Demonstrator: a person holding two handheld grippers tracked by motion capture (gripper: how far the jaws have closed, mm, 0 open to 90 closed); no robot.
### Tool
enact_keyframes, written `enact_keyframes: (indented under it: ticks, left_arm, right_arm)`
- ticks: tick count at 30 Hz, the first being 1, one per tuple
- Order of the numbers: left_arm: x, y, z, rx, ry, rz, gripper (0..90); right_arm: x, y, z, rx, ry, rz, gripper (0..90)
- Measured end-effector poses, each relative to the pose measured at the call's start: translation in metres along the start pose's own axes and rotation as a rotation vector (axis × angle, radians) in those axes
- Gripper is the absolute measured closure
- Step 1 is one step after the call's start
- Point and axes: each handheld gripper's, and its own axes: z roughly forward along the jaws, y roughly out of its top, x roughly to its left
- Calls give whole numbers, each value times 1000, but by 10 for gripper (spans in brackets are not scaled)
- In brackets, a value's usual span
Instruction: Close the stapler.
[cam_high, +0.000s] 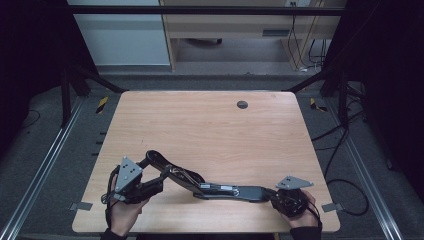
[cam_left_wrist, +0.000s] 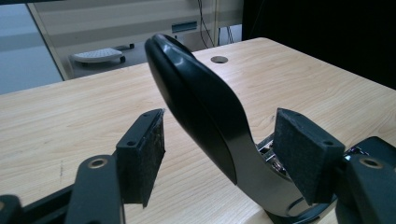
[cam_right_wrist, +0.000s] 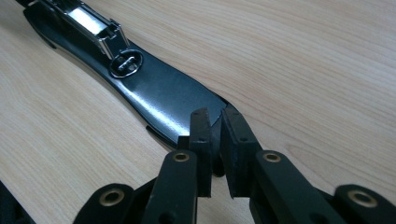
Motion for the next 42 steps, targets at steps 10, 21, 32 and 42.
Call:
enact_keyframes:
  ticks: [10,21,32,42]
  left_arm:
    - [3,-3,5,9,-9,-17,418]
    - [2,-3,4,3,-19,-21,499]
    - [1,-1,3,11,-15,-27,507]
    - [-2,2,2,15,-18,-29,518]
  right_arm:
    - [2,2,8,27,48,-26,900]
    - [6,4,15,47,59,-35,900]
    - [6,4,17,55,56,-25,900]
    - [6,4,17,59,61,-25,900]
